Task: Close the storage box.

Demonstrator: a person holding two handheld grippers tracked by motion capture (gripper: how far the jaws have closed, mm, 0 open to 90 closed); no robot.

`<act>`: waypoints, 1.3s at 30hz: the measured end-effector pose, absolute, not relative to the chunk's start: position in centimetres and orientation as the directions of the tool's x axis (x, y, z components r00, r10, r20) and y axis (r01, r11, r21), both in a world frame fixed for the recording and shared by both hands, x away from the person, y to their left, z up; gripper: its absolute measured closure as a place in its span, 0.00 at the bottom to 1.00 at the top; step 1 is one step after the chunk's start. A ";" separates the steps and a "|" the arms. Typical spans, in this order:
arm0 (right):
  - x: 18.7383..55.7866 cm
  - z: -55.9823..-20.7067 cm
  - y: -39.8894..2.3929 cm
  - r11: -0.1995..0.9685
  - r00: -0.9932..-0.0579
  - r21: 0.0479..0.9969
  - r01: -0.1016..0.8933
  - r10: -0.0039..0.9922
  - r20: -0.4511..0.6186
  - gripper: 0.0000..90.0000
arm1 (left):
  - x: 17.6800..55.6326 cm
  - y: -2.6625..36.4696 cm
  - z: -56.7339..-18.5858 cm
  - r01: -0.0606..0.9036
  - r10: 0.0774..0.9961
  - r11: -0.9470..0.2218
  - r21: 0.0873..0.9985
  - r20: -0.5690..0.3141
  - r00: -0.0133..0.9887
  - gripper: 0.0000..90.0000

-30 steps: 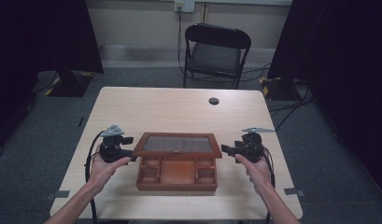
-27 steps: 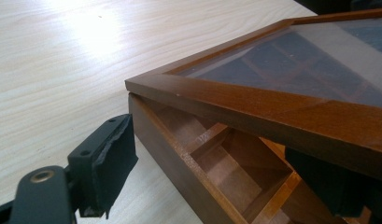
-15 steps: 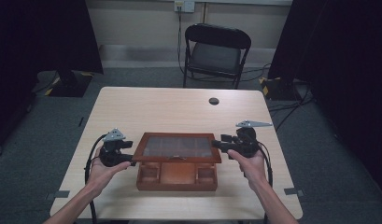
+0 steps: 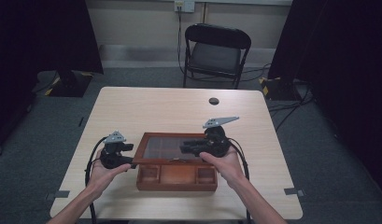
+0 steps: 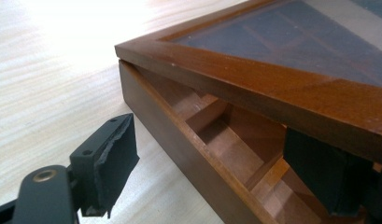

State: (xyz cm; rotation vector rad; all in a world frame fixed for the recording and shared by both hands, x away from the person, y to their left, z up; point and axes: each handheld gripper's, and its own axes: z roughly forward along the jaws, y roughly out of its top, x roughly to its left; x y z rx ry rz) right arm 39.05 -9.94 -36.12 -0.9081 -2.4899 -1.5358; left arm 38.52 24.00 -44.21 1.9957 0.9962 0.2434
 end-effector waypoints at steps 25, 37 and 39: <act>38.4 -37.9 -8.4 0.424 -0.848 0.741 0.521 0.354 0.394 0.89 | 39.0 23.8 -44.9 0.567 0.720 -0.331 0.754 -0.187 0.669 0.22; 38.0 -37.7 -8.4 0.444 -0.862 0.748 0.494 0.362 0.354 0.90 | 40.0 25.1 -45.6 0.603 0.737 -0.323 0.730 -0.206 0.644 0.22; 37.9 -37.6 -8.6 0.442 -0.862 0.750 0.492 0.366 0.350 0.90 | 40.1 25.4 -45.6 0.605 0.743 -0.319 0.730 -0.204 0.637 0.22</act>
